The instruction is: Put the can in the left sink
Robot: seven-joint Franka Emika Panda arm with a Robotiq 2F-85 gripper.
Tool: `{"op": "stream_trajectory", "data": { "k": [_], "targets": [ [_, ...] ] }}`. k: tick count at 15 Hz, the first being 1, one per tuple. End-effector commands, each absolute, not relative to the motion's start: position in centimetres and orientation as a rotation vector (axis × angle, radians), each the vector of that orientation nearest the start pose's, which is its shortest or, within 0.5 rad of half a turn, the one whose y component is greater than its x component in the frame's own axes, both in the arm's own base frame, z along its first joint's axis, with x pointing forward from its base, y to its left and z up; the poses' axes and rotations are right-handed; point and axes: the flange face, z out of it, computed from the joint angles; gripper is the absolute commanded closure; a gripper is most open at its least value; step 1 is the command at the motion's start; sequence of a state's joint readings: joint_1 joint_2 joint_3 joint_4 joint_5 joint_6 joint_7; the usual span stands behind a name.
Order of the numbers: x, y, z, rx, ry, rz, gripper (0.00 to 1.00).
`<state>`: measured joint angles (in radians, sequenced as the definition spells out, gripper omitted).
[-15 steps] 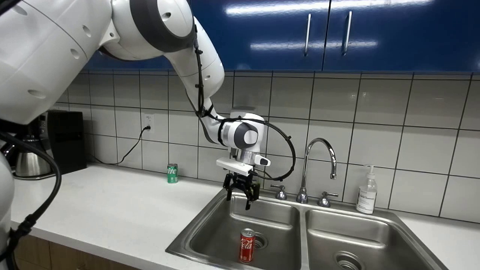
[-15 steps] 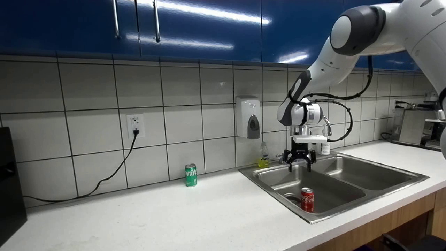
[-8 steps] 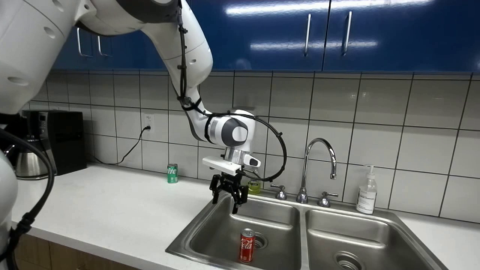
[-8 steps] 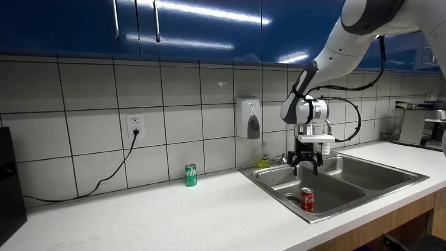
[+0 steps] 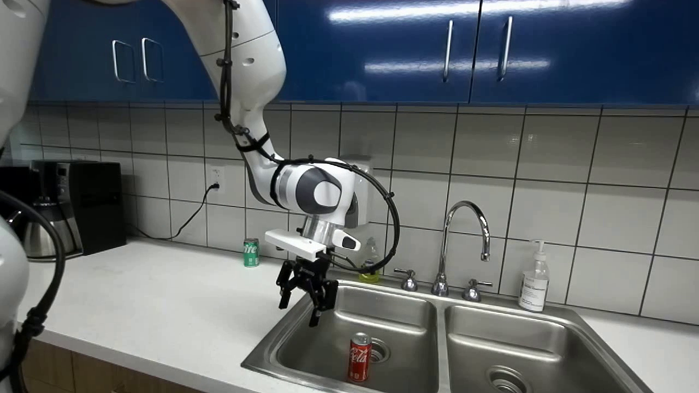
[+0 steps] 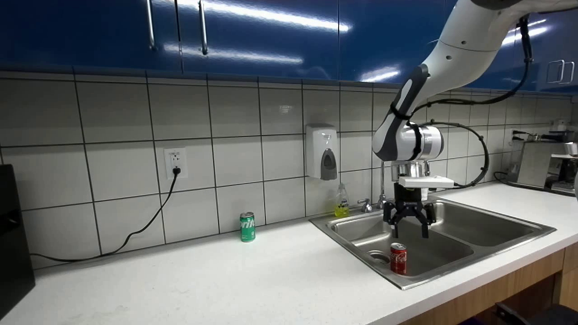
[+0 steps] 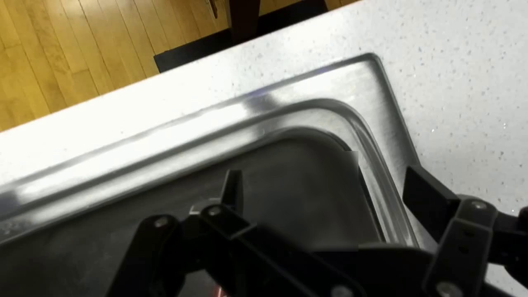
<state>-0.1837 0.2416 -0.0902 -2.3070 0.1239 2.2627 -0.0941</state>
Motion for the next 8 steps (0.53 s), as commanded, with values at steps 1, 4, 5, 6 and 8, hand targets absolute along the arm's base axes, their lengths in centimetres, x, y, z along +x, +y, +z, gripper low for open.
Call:
{"op": "stream_trajectory", "data": {
  "k": [1, 4, 5, 6, 8],
  "targets": [
    [46.9, -13.0, 22.3, -2.971, 0.409, 0.409, 0.00],
    [46.0, -12.7, 23.0, -2.969, 0.409, 0.403, 0.00],
    [45.9, -12.7, 23.0, -2.969, 0.409, 0.402, 0.00],
    [45.9, -12.7, 23.0, -2.969, 0.409, 0.403, 0.00],
    [45.9, -12.7, 23.0, -2.969, 0.409, 0.404, 0.00]
  ]
}}
